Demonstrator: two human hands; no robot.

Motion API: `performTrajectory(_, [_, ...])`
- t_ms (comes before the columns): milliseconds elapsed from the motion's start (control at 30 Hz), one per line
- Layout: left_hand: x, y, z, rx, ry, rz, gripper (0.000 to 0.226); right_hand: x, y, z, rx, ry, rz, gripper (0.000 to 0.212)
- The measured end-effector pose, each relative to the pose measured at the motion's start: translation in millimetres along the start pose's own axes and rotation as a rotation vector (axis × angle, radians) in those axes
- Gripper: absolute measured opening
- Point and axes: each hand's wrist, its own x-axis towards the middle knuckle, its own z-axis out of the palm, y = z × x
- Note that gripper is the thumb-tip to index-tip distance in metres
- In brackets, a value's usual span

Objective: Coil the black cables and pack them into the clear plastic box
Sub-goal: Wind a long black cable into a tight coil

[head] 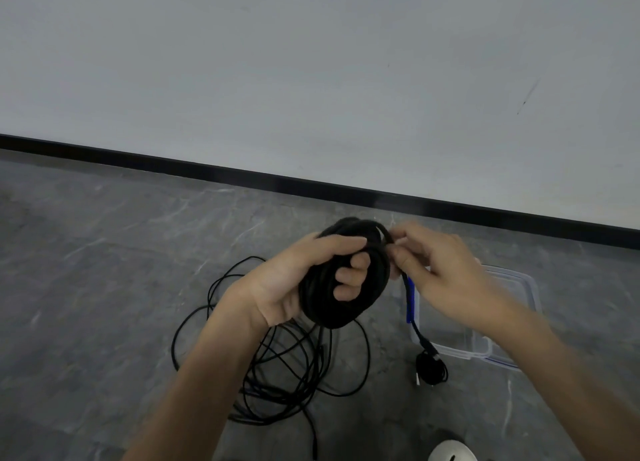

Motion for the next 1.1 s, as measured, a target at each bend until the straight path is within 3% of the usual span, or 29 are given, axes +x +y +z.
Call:
performTrajectory(400, [7, -5, 3, -0.214, -0.001, 0.170, 0.028, 5, 2, 13, 0.066, 0.011, 0.079, 0.028])
performTrajectory(533, [8, -4, 4, -0.191, 0.036, 0.224, 0.024, 3, 1, 16, 0.087, -0.038, 0.123, 0.015])
performTrajectory(700, [6, -2, 7, -0.203, 0.086, 0.285, 0.020, 2, -6, 14, 0.141, -0.078, 0.181, 0.013])
performTrajectory(867, [6, 0, 5, -0.221, 0.184, 0.350, 0.011, -1, -21, 25, 0.026, -0.024, 0.137, 0.019])
performTrajectory(1100, [7, 1, 2, -0.327, 0.231, 0.462, 0.007, 0, -25, 36, 0.061, 0.099, 0.165, 0.018])
